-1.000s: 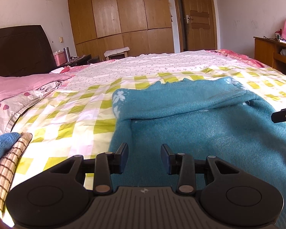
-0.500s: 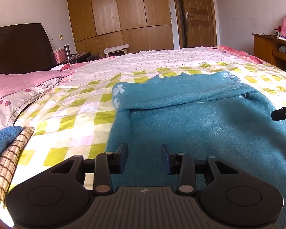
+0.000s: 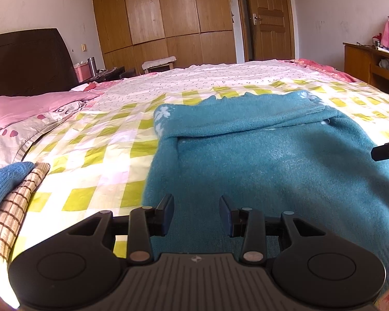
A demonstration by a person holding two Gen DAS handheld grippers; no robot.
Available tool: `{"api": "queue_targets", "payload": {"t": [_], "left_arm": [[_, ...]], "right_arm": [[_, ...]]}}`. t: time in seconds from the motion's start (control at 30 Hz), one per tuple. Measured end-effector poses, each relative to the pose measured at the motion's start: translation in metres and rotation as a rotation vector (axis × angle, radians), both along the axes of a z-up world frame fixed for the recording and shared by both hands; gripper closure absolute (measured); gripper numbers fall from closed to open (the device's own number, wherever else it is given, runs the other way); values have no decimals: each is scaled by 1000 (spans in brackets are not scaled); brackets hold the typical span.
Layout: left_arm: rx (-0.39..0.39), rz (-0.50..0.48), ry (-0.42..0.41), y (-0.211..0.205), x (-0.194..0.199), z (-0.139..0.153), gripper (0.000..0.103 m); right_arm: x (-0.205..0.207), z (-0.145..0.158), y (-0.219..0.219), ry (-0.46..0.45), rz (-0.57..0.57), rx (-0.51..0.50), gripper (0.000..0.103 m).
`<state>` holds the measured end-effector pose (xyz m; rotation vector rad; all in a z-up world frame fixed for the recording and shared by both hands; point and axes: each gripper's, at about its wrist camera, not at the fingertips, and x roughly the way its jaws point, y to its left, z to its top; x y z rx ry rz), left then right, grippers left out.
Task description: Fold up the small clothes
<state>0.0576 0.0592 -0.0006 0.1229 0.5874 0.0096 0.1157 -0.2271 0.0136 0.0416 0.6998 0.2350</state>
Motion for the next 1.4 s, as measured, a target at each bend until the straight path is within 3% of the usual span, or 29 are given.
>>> {"api": "queue_targets", "payload": {"t": [0.83, 1.13, 1.4], "left_arm": [[-74, 52, 198, 31, -50, -26, 49], [-128, 59, 200, 36, -55, -20, 48], [-130, 76, 223, 45, -51, -23, 41]], "right_arm": [[-49, -25, -42, 135, -30, -27, 56], [-67, -15, -60, 123, -66, -13, 53], [-64, -34, -73, 211, -85, 28, 53]]}}
